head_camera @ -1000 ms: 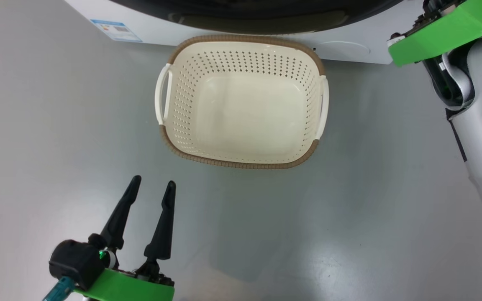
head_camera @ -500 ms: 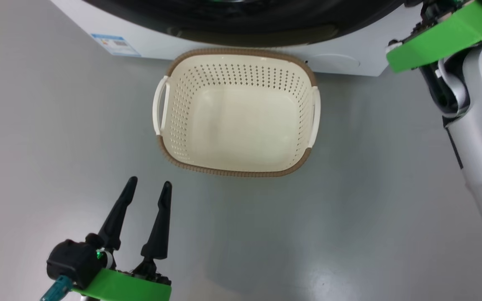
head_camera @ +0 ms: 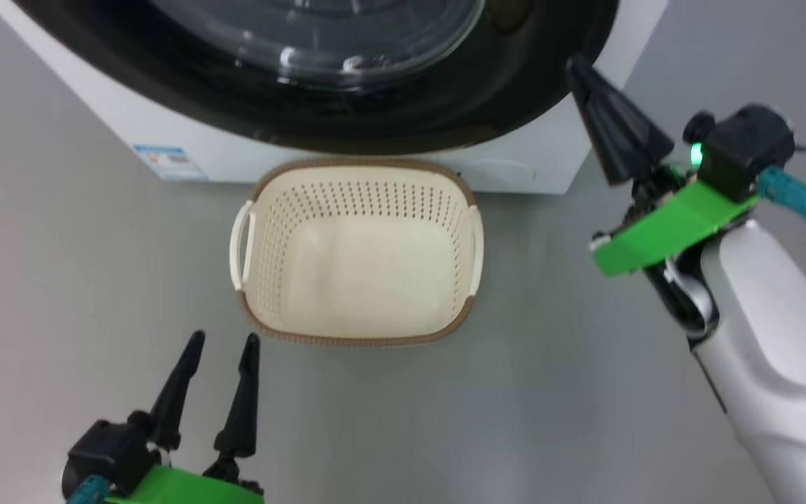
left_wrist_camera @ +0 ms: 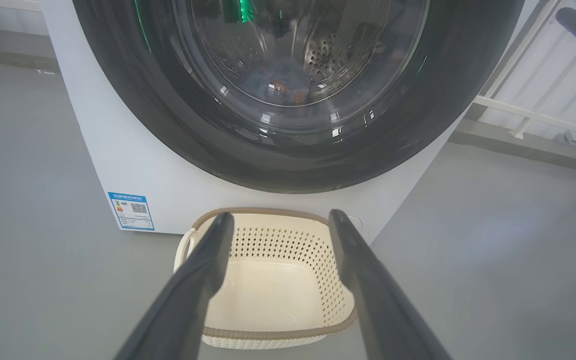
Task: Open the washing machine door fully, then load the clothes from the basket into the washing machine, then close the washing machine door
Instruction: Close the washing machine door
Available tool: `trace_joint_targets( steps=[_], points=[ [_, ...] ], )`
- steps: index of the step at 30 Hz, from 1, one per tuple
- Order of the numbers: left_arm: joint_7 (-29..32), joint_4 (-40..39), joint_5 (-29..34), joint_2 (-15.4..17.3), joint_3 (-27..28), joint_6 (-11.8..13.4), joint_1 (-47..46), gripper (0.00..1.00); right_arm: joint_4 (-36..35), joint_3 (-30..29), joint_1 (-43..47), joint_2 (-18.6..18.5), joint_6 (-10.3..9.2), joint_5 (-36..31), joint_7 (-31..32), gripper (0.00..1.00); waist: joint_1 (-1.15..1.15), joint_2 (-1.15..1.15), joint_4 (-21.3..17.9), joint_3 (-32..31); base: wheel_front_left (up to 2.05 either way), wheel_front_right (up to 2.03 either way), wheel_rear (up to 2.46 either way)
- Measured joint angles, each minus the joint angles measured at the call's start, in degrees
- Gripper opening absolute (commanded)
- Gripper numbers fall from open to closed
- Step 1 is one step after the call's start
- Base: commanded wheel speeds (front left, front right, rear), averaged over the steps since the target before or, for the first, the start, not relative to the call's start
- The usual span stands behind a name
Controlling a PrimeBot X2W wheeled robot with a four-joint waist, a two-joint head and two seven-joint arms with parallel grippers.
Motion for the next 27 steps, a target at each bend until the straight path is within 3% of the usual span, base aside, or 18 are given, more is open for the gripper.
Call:
trace_joint_targets(
  steps=[1,16,27],
  points=[
    [0.0,0.4,0.0,0.0,0.3,0.0,0.5,1.0,-0.5,-0.1,1.3,0.0,0.0,0.0,0.0,1.0,0.0,0.0,-0.4,-0.8,0.0,0.0,0.0],
    [0.0,3.0,0.0,-0.7,4.0,0.0,9.3,1.0,-7.5,-3.0,23.6,-0.2,0.0,-1.3,0.0,1.0,0.0,0.0,-6.1,-13.6,0.0,0.0,0.0],
    [0.0,2.8,0.0,-1.2,6.3,0.0,13.0,1.0,-13.6,-8.5,35.7,-0.2,-0.05,-2.4,0.0,1.0,0.0,0.0,-11.2,-19.5,0.0,0.0,0.0]
  ],
)
